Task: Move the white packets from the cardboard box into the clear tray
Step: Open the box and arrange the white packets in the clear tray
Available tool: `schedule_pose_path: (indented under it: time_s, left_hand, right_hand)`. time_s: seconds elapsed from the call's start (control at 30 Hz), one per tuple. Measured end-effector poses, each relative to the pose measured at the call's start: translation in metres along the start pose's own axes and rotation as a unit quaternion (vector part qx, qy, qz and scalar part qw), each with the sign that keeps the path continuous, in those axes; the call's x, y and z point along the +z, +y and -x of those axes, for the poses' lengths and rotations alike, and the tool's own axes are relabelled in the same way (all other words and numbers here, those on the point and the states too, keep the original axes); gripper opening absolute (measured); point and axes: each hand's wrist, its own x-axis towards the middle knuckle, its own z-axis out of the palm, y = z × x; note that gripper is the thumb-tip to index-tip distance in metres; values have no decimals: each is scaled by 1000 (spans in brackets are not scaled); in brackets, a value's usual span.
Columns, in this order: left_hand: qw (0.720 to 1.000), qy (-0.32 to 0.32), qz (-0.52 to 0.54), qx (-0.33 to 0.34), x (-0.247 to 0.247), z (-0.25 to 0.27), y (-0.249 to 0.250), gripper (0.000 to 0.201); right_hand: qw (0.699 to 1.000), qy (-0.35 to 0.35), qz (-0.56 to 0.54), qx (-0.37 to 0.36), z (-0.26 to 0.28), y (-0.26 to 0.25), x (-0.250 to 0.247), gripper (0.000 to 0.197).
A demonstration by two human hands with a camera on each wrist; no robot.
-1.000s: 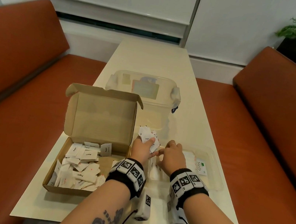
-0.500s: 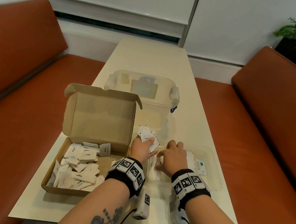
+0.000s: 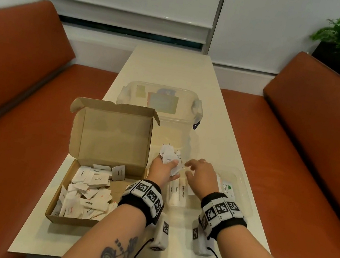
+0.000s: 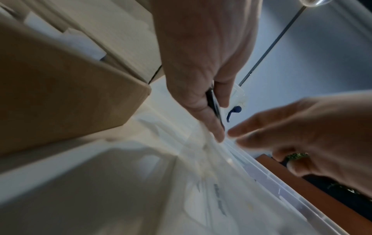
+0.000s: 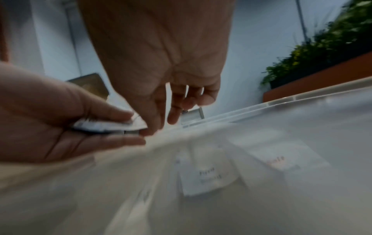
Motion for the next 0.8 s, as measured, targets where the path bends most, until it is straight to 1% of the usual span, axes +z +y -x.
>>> schedule_pose_path:
  time_s: [0.07, 0.13, 0.23, 0.3, 0.33, 0.4, 0.47, 0.57, 0.63, 0.73, 0.8]
  left_hand:
    - [999, -35, -22, -3, 3, 8, 3, 32]
    - [994, -90, -54, -7, 7, 16, 3, 25]
    - [980, -170, -103, -7, 15, 27, 3, 19]
    - [972, -200, -126, -7, 20, 31, 2, 21]
    - [970, -206, -131, -7, 22, 31, 2, 23]
    - [970, -208, -124, -4, 25, 32, 2, 26]
    - [972, -205, -116, 9, 28, 32, 0, 27]
    - [976, -193, -99, 22, 30, 34, -4, 25]
    - [980, -184, -71, 25, 30, 34, -7, 21]
    - [988, -148, -35, 26, 28, 32, -10, 22]
    - [992, -125, -6, 27, 26, 30, -9, 27]
  right_hand:
    - [993, 48, -110, 8, -3, 2, -9, 24]
    - [979, 67, -191, -11, -5, 3, -17, 28]
    - [965, 41, -256, -50, -3, 5, -29, 37]
    - [957, 15, -284, -55, -1, 7, -33, 38]
    - [951, 2, -305, -45, 0, 8, -33, 37]
    - [947, -13, -320, -18, 3, 11, -35, 31]
    - [953, -17, -304, 0, 4, 16, -35, 27]
    - [952, -29, -304, 3, 6, 23, -32, 25]
    - [943, -28, -332, 8, 8, 26, -31, 25]
    - [937, 7, -348, 11, 8, 30, -31, 25]
    - [944, 39, -326, 12, 8, 32, -29, 18]
